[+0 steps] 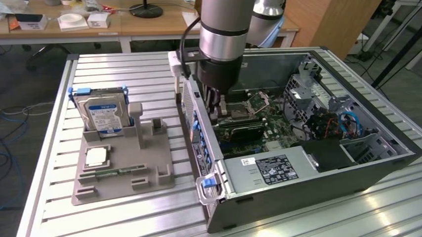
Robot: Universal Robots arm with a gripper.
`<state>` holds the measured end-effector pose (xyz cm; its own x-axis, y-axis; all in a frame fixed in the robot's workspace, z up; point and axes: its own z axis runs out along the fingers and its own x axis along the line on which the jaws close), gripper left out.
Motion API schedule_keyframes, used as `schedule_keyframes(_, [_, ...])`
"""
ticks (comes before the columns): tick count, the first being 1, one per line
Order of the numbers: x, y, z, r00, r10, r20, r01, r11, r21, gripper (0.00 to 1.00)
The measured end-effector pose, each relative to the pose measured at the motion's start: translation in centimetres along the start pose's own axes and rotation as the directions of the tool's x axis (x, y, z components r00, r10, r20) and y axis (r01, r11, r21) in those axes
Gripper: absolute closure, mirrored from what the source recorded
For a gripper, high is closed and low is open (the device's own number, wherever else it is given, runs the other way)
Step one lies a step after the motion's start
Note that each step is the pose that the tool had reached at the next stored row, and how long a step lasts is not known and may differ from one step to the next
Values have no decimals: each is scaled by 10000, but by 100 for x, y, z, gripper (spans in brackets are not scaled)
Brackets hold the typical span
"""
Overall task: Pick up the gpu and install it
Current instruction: 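Press down on the gpu until it lock into place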
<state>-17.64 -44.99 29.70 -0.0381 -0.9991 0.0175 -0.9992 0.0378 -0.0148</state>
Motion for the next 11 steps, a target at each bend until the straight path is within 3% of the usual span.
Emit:
schedule_keyframes(5, [2,6,-117,10000,6,-5,-6,10000,-10,89])
schedule_keyframes(11, [12,30,-118,10000,1,-11,-1,10000,-8,89])
